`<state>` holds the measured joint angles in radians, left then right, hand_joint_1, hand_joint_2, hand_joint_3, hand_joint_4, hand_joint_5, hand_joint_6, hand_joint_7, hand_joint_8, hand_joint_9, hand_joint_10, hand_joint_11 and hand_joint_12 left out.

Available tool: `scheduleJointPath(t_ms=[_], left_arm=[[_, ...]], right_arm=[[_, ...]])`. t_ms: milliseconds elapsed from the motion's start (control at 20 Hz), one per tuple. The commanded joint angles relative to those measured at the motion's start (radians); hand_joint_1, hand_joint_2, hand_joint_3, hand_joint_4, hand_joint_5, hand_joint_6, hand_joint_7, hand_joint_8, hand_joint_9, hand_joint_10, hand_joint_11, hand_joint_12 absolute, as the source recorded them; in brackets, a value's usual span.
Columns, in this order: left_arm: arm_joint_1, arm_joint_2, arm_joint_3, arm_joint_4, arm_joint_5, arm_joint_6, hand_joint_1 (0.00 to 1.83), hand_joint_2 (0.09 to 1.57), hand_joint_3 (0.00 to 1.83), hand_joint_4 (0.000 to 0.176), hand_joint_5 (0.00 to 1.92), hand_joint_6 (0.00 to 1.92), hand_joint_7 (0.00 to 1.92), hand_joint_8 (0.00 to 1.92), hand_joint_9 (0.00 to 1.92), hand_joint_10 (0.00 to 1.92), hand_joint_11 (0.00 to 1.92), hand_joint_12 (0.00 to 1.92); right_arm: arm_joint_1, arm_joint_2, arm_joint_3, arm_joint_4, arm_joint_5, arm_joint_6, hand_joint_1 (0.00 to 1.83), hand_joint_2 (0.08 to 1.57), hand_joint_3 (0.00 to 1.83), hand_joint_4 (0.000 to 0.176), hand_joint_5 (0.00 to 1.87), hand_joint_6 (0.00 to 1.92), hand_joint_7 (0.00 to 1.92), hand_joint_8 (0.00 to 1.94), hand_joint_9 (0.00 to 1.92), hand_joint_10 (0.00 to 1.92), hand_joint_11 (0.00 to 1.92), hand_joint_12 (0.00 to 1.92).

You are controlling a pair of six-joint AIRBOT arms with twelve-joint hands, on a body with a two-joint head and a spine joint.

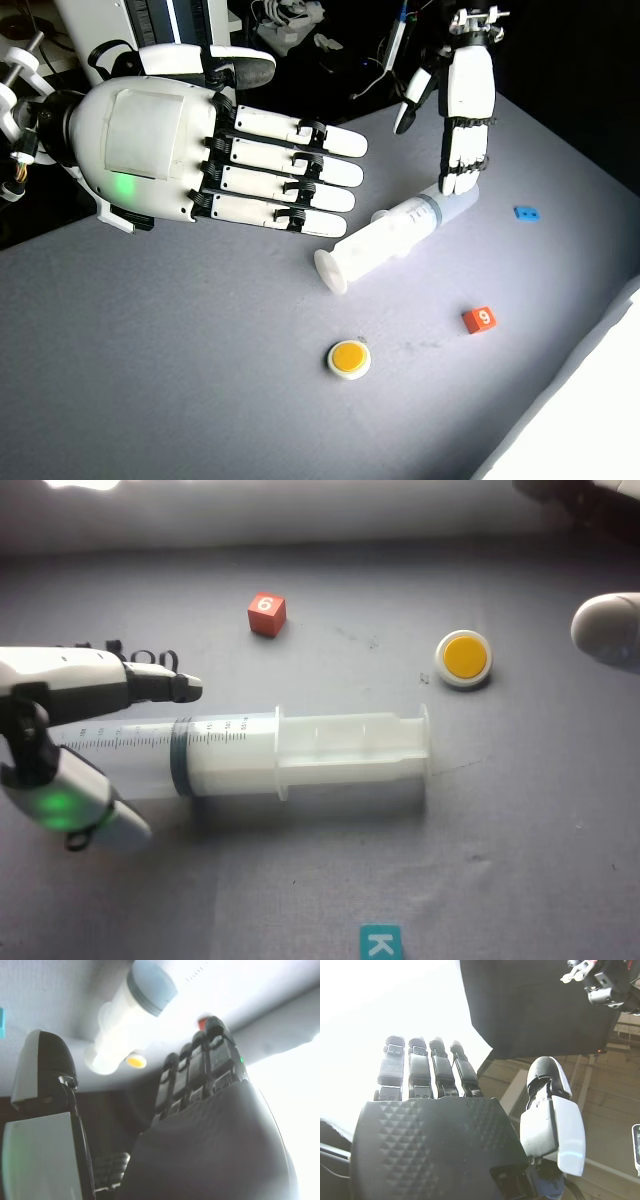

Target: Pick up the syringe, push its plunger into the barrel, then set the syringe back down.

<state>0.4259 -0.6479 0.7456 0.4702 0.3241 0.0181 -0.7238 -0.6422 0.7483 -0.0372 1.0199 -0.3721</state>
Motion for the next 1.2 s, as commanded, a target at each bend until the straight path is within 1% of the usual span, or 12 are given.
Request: scheduleJointPath(t_ms=[0, 50, 150, 250, 450, 550, 600, 750, 800, 850, 900, 1150], left_arm=[[-0.005, -0.013, 0.009, 0.012, -0.050, -0.003, 1.11, 0.98, 0.00, 0.000, 0.02, 0.00, 0.00, 0.00, 0.02, 0.00, 0.00, 0.28], [0.001, -0.030, 0.022, 0.012, -0.049, -0.003, 1.14, 0.96, 0.00, 0.000, 0.01, 0.00, 0.00, 0.00, 0.01, 0.00, 0.00, 0.29], [0.020, -0.070, 0.057, 0.014, -0.049, -0.003, 1.14, 0.93, 0.00, 0.000, 0.03, 0.01, 0.01, 0.00, 0.04, 0.01, 0.00, 0.38], [0.028, -0.102, 0.090, 0.015, -0.049, -0.003, 1.11, 0.94, 0.00, 0.000, 0.01, 0.00, 0.00, 0.00, 0.01, 0.00, 0.00, 0.32], [0.044, -0.157, 0.158, 0.040, -0.050, -0.003, 1.14, 0.92, 0.00, 0.000, 0.00, 0.00, 0.00, 0.00, 0.01, 0.00, 0.00, 0.30], [0.051, -0.174, 0.176, 0.045, -0.051, -0.003, 1.14, 0.92, 0.00, 0.000, 0.02, 0.01, 0.01, 0.00, 0.03, 0.01, 0.00, 0.34], [0.055, -0.181, 0.182, 0.046, -0.050, -0.003, 1.14, 0.93, 0.00, 0.000, 0.01, 0.00, 0.00, 0.00, 0.01, 0.00, 0.00, 0.28], [0.078, -0.206, 0.202, 0.051, -0.049, -0.003, 1.12, 0.93, 0.00, 0.000, 0.00, 0.00, 0.00, 0.00, 0.02, 0.00, 0.00, 0.30], [0.088, -0.216, 0.211, 0.050, -0.049, -0.003, 1.12, 0.95, 0.00, 0.000, 0.00, 0.00, 0.00, 0.00, 0.00, 0.00, 0.00, 0.25], [0.098, -0.225, 0.217, 0.050, -0.048, -0.002, 1.15, 0.92, 0.00, 0.000, 0.02, 0.01, 0.02, 0.00, 0.04, 0.01, 0.00, 0.35], [0.109, -0.240, 0.228, 0.050, -0.048, -0.002, 1.15, 0.91, 0.00, 0.000, 0.03, 0.00, 0.02, 0.00, 0.04, 0.01, 0.00, 0.40], [0.122, -0.297, 0.273, 0.045, -0.045, -0.002, 1.09, 0.91, 0.00, 0.000, 0.00, 0.01, 0.00, 0.00, 0.01, 0.00, 0.00, 0.39]], right_arm=[[0.007, 0.002, 0.001, 0.015, 0.132, 0.004, 0.00, 1.17, 0.00, 0.000, 0.00, 0.00, 0.00, 0.00, 0.00, 0.00, 0.00, 0.00], [0.007, 0.002, 0.001, 0.015, 0.135, 0.004, 0.00, 1.17, 0.00, 0.000, 0.00, 0.00, 0.00, 0.00, 0.00, 0.00, 0.00, 0.00], [0.007, 0.001, -0.001, 0.015, 0.141, 0.006, 0.00, 1.17, 0.00, 0.000, 0.00, 0.00, 0.00, 0.00, 0.00, 0.00, 0.00, 0.00], [0.007, 0.001, -0.003, 0.015, 0.144, 0.007, 0.00, 1.17, 0.00, 0.000, 0.00, 0.00, 0.00, 0.00, 0.00, 0.00, 0.00, 0.00], [0.007, 0.001, -0.004, 0.015, 0.153, 0.008, 0.00, 1.16, 0.00, 0.000, 0.00, 0.00, 0.00, 0.00, 0.00, 0.00, 0.00, 0.00], [0.007, 0.001, -0.004, 0.015, 0.155, 0.008, 0.00, 1.17, 0.00, 0.000, 0.00, 0.00, 0.00, 0.00, 0.00, 0.00, 0.00, 0.00], [0.007, 0.001, -0.005, 0.015, 0.155, 0.008, 0.00, 1.17, 0.00, 0.000, 0.00, 0.00, 0.00, 0.00, 0.00, 0.00, 0.00, 0.00], [0.007, 0.001, -0.005, 0.015, 0.162, 0.010, 0.00, 1.17, 0.00, 0.000, 0.00, 0.00, 0.00, 0.00, 0.00, 0.00, 0.00, 0.00], [0.007, 0.001, -0.005, 0.015, 0.165, 0.011, 0.00, 1.17, 0.00, 0.000, 0.00, 0.00, 0.00, 0.00, 0.00, 0.00, 0.00, 0.00], [0.007, 0.001, -0.005, 0.015, 0.165, 0.011, 0.00, 1.17, 0.00, 0.000, 0.00, 0.00, 0.00, 0.00, 0.00, 0.00, 0.00, 0.00], [0.007, 0.001, -0.005, 0.015, 0.166, 0.011, 0.00, 1.17, 0.00, 0.000, 0.00, 0.00, 0.00, 0.00, 0.00, 0.00, 0.00, 0.00], [0.007, 0.001, -0.005, 0.015, 0.168, 0.011, 0.00, 1.16, 0.00, 0.000, 0.00, 0.00, 0.00, 0.00, 0.00, 0.00, 0.00, 0.00]])
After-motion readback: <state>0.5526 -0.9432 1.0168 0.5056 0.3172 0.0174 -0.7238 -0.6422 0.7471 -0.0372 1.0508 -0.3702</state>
